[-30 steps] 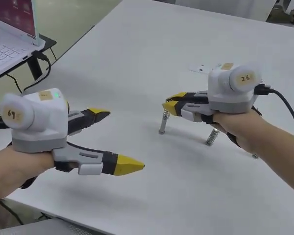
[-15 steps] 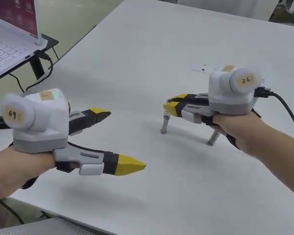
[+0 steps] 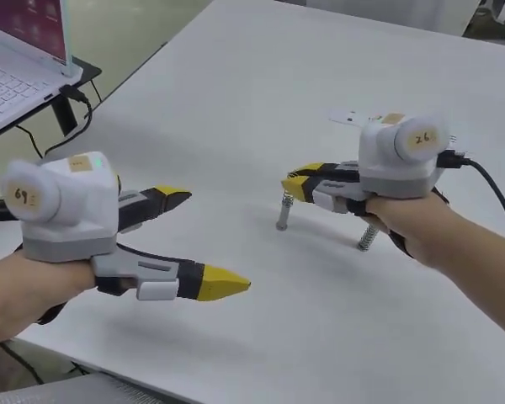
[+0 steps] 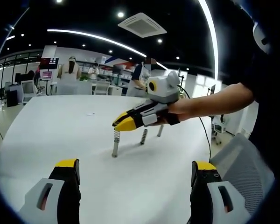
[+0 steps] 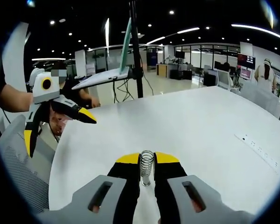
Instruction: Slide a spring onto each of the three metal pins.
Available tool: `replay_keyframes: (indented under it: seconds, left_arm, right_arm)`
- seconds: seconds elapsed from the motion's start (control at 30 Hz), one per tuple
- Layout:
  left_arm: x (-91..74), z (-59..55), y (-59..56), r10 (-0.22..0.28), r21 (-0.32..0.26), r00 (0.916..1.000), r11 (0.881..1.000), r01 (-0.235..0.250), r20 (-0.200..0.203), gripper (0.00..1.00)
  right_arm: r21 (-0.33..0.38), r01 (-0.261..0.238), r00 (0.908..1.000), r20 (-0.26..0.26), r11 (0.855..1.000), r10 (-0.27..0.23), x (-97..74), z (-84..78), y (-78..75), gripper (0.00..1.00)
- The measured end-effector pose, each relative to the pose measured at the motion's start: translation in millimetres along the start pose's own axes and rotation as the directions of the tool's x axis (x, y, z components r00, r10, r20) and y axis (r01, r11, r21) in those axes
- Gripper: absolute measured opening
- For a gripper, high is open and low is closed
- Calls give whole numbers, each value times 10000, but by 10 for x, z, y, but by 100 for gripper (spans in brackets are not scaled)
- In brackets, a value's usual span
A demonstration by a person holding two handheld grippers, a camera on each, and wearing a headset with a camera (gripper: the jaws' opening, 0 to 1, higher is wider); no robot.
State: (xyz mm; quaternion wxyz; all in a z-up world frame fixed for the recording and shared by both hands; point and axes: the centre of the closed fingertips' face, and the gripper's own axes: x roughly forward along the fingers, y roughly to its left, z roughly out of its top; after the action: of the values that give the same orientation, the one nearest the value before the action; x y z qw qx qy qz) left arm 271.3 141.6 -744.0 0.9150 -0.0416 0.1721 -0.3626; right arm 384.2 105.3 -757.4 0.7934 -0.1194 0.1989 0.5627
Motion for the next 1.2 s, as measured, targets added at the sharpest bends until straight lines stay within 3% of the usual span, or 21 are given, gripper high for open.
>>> replay_keyframes:
  seconds: [0.3,1.2]
  left_arm:
    - [7,-12,6,5,-4,10000,10000,-5,-34,97]
    - [15,-55,18,10,42,9999,10000,-10,-102,96]
  right_arm:
    - [-33,1,10000,-87,10000,-1,32,-41,13,8]
    - [-157,6,9942,-1079,9999,-23,177,-453,59,8]
